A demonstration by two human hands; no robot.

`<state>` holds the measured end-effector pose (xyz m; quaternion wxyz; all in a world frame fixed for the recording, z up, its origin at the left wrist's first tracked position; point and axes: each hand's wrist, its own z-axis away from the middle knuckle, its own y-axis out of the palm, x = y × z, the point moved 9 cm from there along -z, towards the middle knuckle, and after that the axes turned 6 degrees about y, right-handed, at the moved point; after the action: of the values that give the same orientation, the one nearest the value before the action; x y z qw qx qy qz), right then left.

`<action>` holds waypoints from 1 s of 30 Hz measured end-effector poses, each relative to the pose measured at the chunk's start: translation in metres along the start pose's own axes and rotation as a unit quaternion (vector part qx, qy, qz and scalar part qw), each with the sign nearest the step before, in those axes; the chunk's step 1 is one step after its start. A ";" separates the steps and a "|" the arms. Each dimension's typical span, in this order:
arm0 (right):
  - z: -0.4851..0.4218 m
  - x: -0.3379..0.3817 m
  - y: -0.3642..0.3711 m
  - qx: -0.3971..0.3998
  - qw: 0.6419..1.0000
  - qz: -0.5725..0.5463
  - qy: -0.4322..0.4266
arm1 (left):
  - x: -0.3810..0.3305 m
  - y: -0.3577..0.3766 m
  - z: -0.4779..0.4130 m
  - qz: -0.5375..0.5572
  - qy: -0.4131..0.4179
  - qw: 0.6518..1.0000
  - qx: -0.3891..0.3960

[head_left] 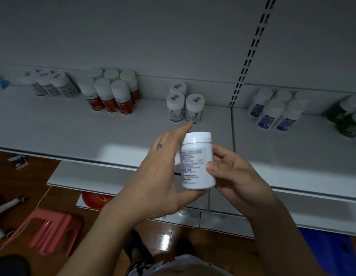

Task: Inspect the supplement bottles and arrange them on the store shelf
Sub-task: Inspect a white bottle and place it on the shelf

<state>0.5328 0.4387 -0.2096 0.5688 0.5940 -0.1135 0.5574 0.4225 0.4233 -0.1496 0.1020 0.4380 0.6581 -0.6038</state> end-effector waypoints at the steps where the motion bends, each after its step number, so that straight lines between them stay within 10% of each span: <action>1: 0.001 0.000 0.000 -0.010 1.000 0.016 0.000 | -0.002 0.000 0.000 -0.006 0.011 1.000 -0.001; 30: -0.001 -0.002 0.001 -0.059 0.998 0.015 0.005 | -0.005 -0.007 -0.001 -0.011 0.007 1.000 -0.012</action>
<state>0.5307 0.4381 -0.2104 0.5946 0.5548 -0.1521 0.5617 0.4209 0.4227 -0.1409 0.0958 0.4341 0.6708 -0.5937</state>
